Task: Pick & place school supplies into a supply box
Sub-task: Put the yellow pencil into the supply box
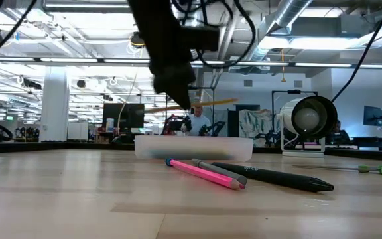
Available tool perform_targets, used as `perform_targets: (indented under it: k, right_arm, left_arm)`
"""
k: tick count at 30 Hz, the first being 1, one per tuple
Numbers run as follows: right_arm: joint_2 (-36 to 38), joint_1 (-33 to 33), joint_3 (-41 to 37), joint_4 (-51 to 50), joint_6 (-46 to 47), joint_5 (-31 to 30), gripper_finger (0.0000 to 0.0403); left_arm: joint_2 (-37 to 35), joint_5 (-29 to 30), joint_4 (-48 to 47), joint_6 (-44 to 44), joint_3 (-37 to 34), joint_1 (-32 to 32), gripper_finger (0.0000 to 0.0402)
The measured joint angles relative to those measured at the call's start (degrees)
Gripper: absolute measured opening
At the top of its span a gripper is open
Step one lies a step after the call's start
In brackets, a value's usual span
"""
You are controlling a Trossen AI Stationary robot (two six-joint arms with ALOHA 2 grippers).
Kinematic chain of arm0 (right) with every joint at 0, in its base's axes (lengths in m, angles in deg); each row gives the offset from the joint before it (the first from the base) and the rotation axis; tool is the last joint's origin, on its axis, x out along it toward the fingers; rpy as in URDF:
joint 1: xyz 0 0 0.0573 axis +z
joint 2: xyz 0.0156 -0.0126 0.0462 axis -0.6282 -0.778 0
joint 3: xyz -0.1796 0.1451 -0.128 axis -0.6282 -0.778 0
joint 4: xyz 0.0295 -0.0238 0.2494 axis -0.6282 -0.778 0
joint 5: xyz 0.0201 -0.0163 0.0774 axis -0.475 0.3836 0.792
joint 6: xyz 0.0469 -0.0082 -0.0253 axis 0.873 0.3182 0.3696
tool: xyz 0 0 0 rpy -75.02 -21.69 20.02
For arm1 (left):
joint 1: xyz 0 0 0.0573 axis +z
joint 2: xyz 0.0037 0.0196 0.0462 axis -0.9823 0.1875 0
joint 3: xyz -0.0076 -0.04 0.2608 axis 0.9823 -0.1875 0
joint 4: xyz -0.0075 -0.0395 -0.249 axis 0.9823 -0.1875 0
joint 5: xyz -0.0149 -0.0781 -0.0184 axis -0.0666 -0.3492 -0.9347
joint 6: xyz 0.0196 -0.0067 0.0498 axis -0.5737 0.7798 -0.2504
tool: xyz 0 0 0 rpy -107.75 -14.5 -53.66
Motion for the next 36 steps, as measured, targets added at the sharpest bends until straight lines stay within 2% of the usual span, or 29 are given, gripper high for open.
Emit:
perform_targets:
  k: [9, 14, 20, 36]
  right_arm:
    - [0.0, 0.1, -0.3, -0.7, 0.0, 0.2, 0.0108]
    - [0.0, 0.1, -0.3, -0.7, 0.0, 0.2, 0.0108]
    - [0.0, 0.1, -0.3, -0.7, 0.0, 0.2, 0.0108]
    - [0.0, 0.1, -0.3, -0.7, 0.1, 0.1, 0.0108]
  left_arm:
    - [0.4, -8.6, 3.8, -0.8, -0.5, 8.1, 0.0027]
    - [0.4, -11.6, 5.0, -0.4, -0.5, 10.1, 0.0027]
    - [0.4, -17.9, 5.9, -0.3, -0.5, 11.0, 0.0027]
    - [0.4, -18.2, 6.5, -1.6, -0.5, 10.9, 0.0028]
